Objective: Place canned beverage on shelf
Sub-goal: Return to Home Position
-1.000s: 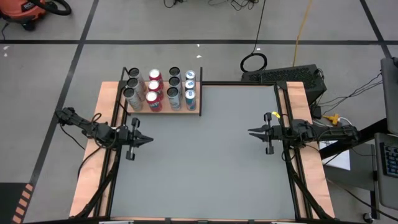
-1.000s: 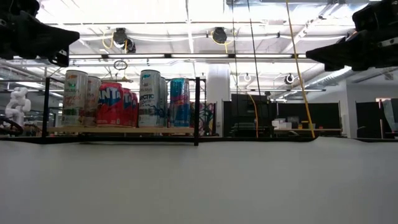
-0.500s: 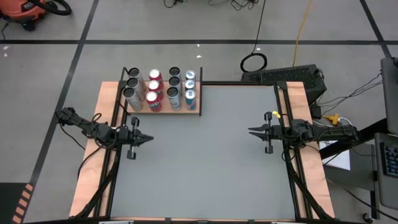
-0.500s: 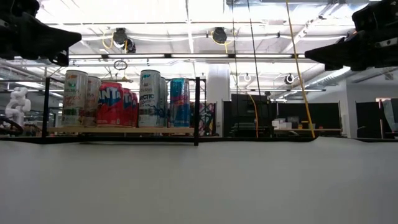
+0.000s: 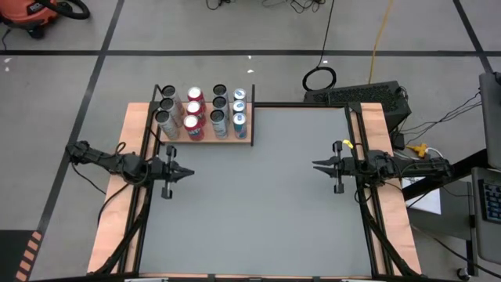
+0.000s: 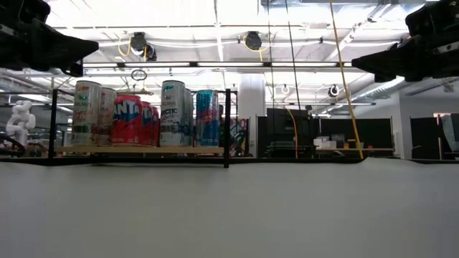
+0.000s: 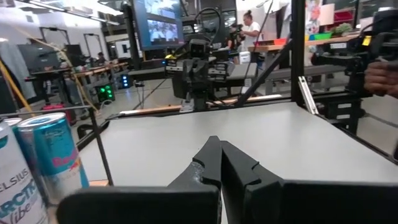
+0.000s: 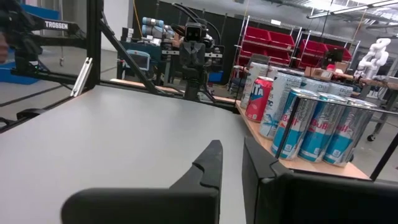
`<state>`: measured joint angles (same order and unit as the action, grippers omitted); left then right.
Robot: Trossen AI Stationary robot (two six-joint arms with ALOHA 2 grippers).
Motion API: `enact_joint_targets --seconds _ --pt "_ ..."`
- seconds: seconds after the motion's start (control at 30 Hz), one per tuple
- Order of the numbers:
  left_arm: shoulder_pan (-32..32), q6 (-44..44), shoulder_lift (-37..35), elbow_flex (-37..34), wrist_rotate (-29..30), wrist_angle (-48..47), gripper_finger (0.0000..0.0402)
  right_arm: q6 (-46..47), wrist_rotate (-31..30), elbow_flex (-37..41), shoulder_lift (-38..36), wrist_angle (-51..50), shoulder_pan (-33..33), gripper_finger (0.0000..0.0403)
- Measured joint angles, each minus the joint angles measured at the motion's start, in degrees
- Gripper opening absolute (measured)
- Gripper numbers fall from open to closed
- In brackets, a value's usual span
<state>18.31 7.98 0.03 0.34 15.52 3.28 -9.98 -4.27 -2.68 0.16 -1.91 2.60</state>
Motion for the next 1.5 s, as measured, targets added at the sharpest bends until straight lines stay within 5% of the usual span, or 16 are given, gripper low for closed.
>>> enact_joint_targets --seconds 0.57,1.5 --pt "-10.73 -3.14 0.00 0.02 -13.86 -2.16 0.0000 0.09 0.11 0.00 0.02 -0.48 0.01 0.0000" --pt "-12.09 -7.62 0.00 0.02 -14.83 -2.45 0.0000 1.79 -0.28 0.02 0.02 4.68 0.03 0.0000"
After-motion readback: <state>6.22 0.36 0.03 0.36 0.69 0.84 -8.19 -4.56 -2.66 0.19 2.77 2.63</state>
